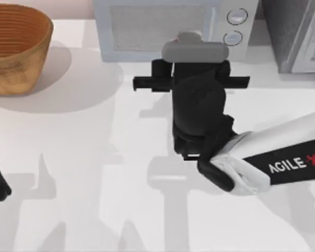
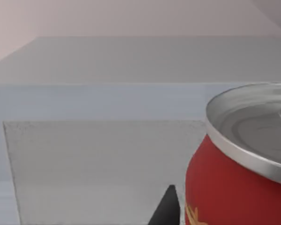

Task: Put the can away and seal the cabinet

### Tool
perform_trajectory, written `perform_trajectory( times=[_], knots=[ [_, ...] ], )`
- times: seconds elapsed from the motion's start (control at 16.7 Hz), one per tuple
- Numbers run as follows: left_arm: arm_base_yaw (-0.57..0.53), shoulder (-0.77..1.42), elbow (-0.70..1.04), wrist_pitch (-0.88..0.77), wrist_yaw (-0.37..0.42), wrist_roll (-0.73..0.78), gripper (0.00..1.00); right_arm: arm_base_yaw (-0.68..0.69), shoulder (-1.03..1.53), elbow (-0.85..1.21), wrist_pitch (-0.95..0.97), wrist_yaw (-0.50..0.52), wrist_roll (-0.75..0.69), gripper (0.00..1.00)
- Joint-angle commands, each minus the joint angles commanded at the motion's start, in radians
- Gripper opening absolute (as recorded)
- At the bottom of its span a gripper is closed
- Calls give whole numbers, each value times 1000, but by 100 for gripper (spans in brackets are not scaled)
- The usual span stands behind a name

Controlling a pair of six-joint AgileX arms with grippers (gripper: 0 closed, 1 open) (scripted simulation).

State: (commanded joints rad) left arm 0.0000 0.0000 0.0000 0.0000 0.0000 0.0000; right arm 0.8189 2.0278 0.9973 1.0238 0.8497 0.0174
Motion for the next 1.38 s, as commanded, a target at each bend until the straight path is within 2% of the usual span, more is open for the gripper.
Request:
perform_trajectory(
  times=[0.42,0.72,0.96,1.38],
  knots=[
    [0,0,0,0,0,0,100,-6,-24,-5,-22,-8,1,0],
    [0,0,0,0,0,0,100,-102,-208,-148,-167,-140,-8,0],
    [0,0,0,0,0,0,100,-213,-545,-293,-314,-301,-7,0],
    [0,0,0,0,0,0,100,-450,-1415,-559,-582,-558,-2,0]
  ],
)
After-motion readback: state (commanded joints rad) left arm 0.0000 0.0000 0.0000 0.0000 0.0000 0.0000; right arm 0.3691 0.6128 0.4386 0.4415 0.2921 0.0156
